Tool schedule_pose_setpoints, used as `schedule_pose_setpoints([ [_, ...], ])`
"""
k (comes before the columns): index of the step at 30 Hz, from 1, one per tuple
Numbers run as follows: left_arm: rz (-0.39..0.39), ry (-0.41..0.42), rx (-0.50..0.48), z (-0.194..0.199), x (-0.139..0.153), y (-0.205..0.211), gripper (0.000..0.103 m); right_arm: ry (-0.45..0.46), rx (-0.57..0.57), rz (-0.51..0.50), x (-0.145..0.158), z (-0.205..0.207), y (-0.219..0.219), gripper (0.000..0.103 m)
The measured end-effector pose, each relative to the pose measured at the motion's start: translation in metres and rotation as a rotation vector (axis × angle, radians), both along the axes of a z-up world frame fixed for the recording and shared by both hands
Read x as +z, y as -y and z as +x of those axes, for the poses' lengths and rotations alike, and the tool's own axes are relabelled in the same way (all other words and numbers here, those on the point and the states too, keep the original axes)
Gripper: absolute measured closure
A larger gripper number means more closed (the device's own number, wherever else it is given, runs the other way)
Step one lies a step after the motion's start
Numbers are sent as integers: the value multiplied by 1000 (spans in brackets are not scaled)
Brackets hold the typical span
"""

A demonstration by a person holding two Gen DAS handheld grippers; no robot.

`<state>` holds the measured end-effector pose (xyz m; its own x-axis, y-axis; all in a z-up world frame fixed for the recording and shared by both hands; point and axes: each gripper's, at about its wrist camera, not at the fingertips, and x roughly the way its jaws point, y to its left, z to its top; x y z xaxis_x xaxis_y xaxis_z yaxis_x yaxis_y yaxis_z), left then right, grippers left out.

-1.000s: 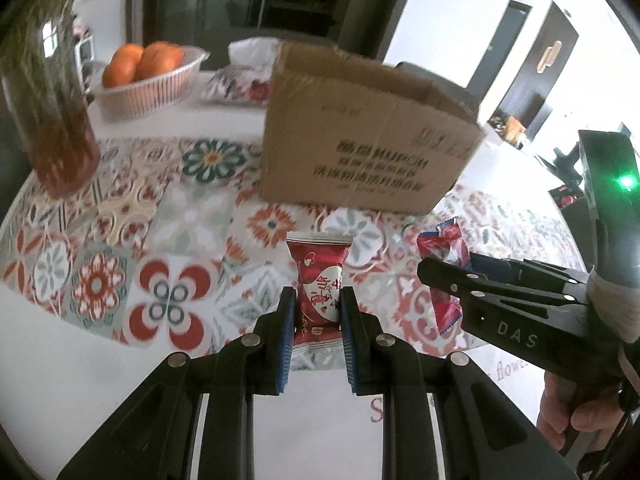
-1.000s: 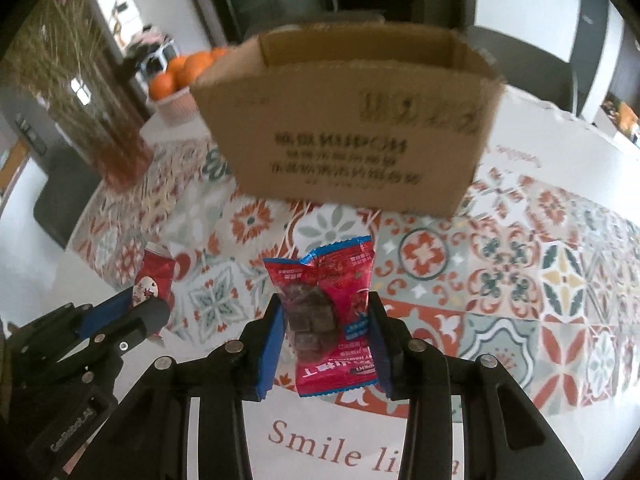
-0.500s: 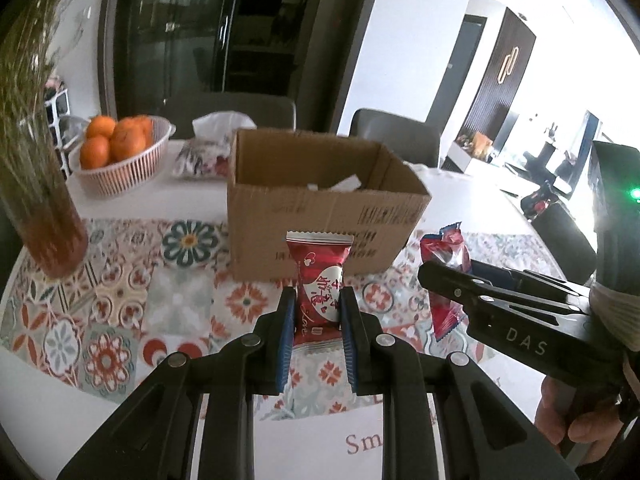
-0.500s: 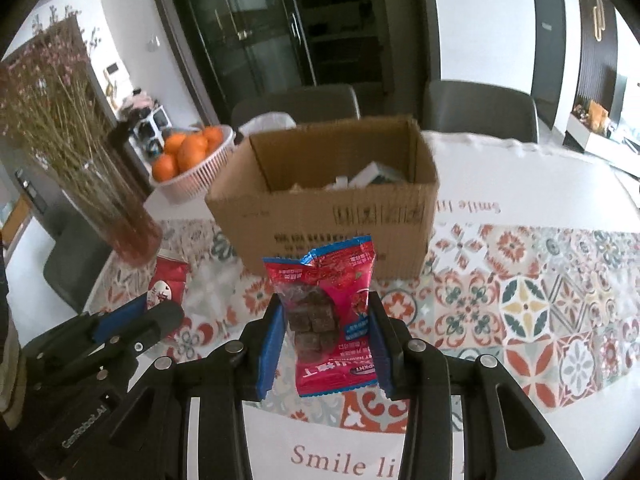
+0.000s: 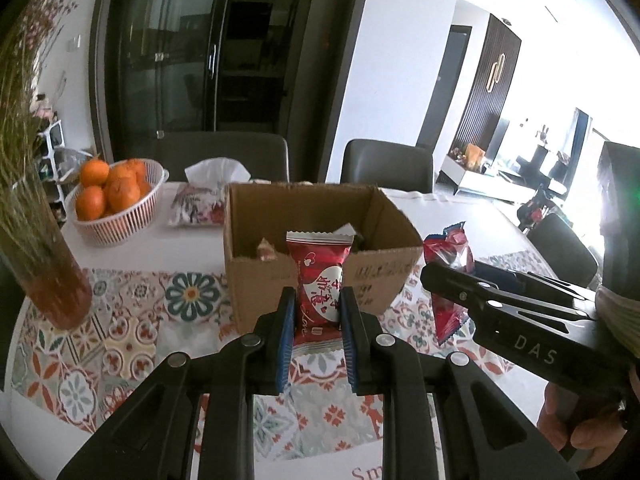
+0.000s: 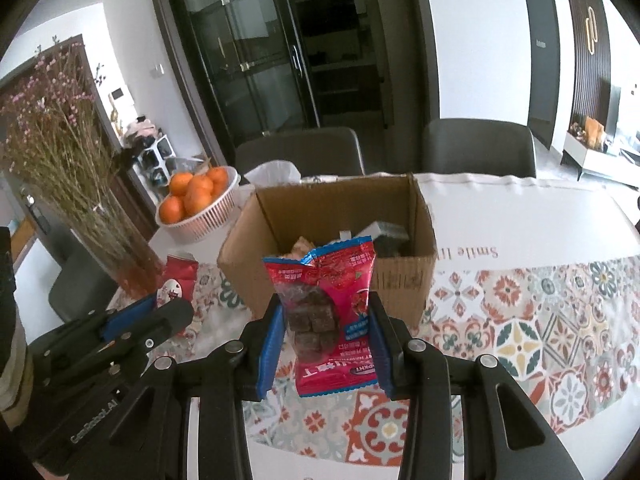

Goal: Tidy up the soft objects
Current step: 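Lift both candy packets and carry them over the box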

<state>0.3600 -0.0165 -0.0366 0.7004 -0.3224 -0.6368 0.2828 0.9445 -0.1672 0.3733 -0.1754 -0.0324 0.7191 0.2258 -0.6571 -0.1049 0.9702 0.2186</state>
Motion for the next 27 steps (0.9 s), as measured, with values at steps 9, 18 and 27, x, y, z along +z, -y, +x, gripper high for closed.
schedule_pose_setpoints([
  [9, 19, 44, -4, 23, 16, 2, 81, 38, 0, 3, 18, 22, 4, 63],
  [18, 27, 56, -3, 50, 26, 3, 81, 45, 28, -11, 28, 53, 1, 63],
  [27, 44, 29, -14, 85, 27, 4, 81, -24, 62, -27, 24, 94, -1, 63],
])
